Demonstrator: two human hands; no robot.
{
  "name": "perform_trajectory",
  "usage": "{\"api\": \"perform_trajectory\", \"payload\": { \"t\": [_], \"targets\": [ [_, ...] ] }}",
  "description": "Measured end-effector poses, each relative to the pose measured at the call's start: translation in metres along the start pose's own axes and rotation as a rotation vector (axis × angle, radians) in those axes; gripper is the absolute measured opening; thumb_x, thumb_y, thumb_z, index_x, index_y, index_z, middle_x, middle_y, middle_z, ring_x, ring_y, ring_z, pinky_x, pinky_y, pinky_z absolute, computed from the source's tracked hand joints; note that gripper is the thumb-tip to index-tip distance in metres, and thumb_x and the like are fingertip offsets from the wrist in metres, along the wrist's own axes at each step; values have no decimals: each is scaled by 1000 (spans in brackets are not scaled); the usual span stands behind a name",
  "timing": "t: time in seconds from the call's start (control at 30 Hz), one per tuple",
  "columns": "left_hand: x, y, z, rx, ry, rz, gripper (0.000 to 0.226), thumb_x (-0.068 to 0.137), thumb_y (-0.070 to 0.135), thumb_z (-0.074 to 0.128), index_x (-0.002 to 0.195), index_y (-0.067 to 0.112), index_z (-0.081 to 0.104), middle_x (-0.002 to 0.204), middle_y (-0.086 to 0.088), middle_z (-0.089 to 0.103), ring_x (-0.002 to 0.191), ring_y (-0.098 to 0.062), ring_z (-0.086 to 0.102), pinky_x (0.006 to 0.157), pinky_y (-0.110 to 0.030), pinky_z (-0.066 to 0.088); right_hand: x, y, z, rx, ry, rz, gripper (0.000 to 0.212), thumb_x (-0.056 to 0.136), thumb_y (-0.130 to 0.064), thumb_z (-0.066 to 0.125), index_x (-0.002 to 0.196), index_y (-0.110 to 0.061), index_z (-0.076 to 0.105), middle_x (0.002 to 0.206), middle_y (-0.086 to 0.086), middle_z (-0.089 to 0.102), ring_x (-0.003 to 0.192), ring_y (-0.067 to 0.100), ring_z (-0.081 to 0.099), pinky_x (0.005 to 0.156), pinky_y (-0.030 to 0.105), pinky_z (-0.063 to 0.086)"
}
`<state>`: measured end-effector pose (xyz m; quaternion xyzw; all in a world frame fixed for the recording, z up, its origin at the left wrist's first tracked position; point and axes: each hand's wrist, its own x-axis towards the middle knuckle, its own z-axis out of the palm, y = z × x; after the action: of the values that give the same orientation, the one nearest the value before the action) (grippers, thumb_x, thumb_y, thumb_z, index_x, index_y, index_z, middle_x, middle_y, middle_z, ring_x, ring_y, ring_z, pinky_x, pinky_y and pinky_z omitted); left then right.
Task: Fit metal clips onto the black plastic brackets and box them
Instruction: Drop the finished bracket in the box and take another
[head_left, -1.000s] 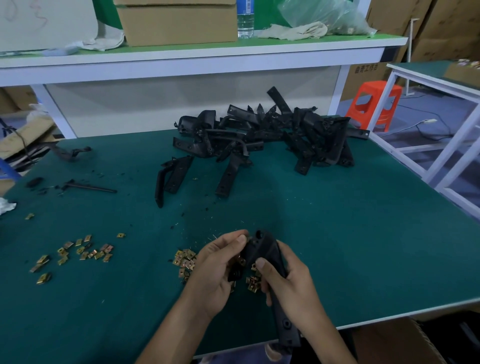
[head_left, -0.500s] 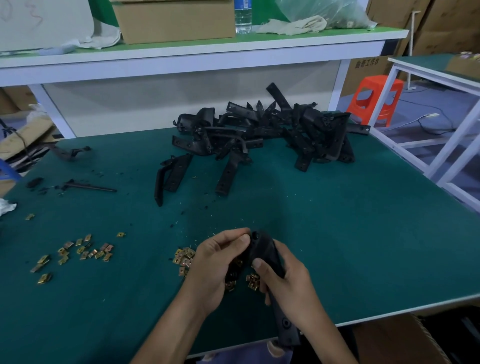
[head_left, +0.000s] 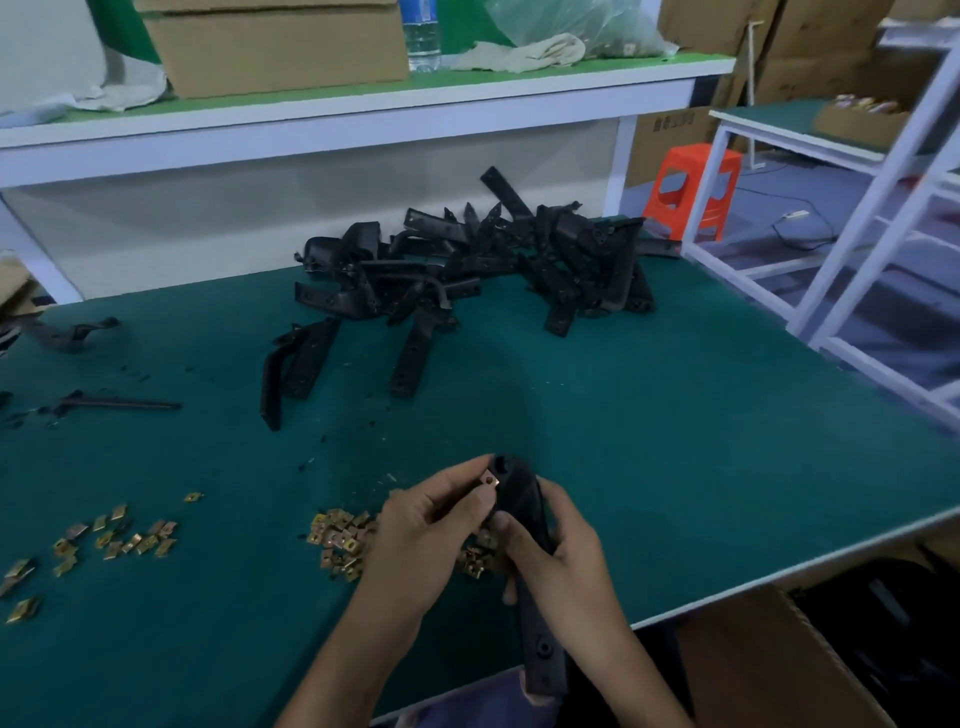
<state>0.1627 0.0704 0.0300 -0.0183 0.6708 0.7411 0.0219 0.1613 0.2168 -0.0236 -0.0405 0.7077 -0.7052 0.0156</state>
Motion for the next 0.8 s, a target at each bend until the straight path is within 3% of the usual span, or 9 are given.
{"api": "perform_trajectory", "payload": {
  "t": [0.13,0.23,0.37,0.5,0.57,0.63,0.67,0.73,0.8],
  "targets": [
    [-7,-1,25,147,-127,10,30,83,32,68,112,38,75,105,11,77,99,-1,71,77,-9,51,-45,4,-24,167,108,66,36,88,-46,71,123,-42,61,70,11,68,51,23,59,50,31,49],
    [-10,-7,52,268,-242,4,34,77,38,67,109,46,73,97,11,78,90,0,71,74,-7,52,-94,11,-57,195,296,124,23,89,-41,72,111,-35,65,70,13,69,50,24,57,52,30,48],
    [-16,-19,82,364,-387,14,39,89,17,67,103,54,73,96,9,78,91,-3,72,82,-25,57,-161,13,-120,265,616,262,12,92,-20,70,104,-18,66,76,20,70,53,27,58,54,33,49],
    [-18,-26,97,437,-459,3,46,92,10,67,98,55,72,95,13,78,92,-2,71,89,-27,51,-190,3,-216,299,889,340,17,98,-24,65,114,-21,67,92,16,75,60,21,65,53,30,53],
    [-19,-25,100,440,-456,6,47,92,7,67,97,53,73,93,12,78,89,-2,72,89,-26,51,-186,1,-272,307,1032,325,44,97,-23,67,137,-12,54,113,14,74,77,19,71,71,33,59],
    [-20,-24,96,447,-436,7,44,92,7,67,96,50,75,92,10,78,88,-3,72,88,-24,52,-177,2,-316,274,1184,404,78,94,-27,72,158,-20,27,145,8,54,110,25,66,101,42,51],
    [-21,-24,92,448,-422,4,41,91,6,67,95,46,76,91,9,79,87,-4,72,87,-23,52,-173,5,-328,187,1238,476,89,94,-29,72,162,-26,15,156,7,42,125,30,56,107,45,45],
    [-20,-23,80,438,-363,-9,36,91,2,66,94,35,79,89,6,79,86,-6,73,83,-18,54,-161,16,-328,-16,1284,540,90,96,-33,70,162,-32,8,161,5,33,140,33,42,108,49,40],
    [-15,-21,64,429,-281,-12,31,90,-1,66,98,26,77,88,4,79,83,-6,73,79,-14,55,-140,26,-299,-114,1224,412,72,97,-32,67,156,-34,26,146,-2,50,133,26,50,102,46,45]
  ]
}}
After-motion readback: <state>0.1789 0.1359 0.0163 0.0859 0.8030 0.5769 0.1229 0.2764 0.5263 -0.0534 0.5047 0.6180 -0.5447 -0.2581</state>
